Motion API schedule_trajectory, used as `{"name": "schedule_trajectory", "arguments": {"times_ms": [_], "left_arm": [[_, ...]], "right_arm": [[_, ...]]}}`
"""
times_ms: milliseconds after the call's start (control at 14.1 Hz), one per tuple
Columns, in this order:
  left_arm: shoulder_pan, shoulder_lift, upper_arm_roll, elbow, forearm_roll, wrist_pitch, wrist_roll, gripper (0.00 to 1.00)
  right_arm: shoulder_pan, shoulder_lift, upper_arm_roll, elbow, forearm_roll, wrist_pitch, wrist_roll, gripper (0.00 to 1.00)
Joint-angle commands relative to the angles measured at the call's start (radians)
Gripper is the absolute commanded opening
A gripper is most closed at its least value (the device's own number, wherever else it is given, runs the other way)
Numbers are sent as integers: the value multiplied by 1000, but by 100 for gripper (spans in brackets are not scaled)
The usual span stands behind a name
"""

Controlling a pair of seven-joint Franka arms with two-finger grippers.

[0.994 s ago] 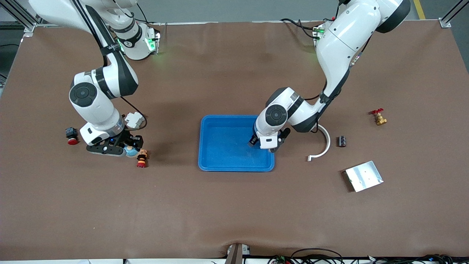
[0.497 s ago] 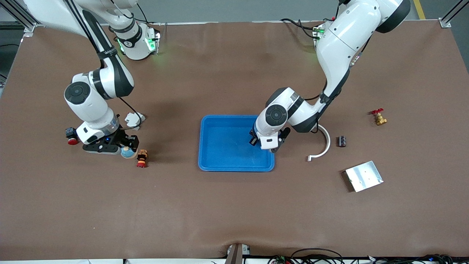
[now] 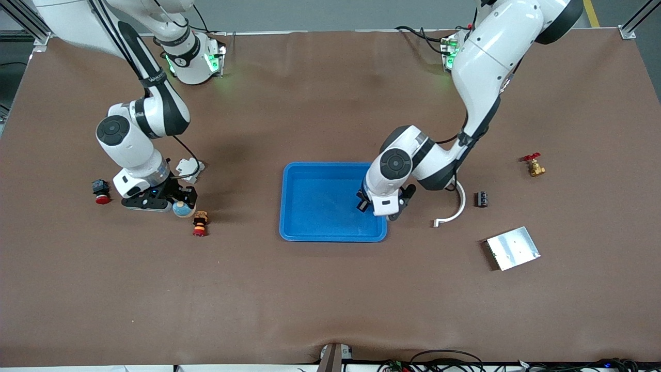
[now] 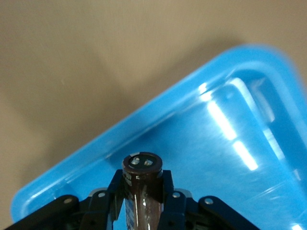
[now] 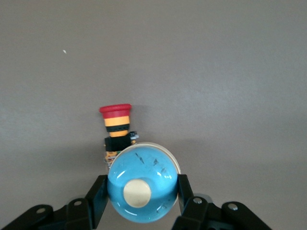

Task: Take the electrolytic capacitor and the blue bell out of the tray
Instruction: 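Release the bell with the right gripper while the left gripper carries the capacitor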

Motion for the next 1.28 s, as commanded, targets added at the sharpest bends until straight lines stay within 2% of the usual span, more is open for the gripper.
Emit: {"name": "schedule_trajectory", "arguments": {"times_ms": [0, 284, 497, 781, 1207], "left_arm": [[31, -100, 2, -18, 24, -81, 2, 0], [97, -153, -11, -30, 21, -157, 137, 0], [134, -205, -9, -63, 17, -259, 533, 0], [206, -285, -9, -164, 20, -263, 845, 0], [289, -353, -9, -260, 49, -223, 1148, 0]], "right_arm": [[-45, 19, 21, -22, 26, 47, -40, 0], [-89, 69, 22, -43, 24, 119, -81, 0], [-91, 103, 22, -43, 24, 155, -81, 0], [-92, 123, 22, -43, 24, 164, -81, 0], [-92, 134, 22, -43, 24, 178, -81, 0]]}}
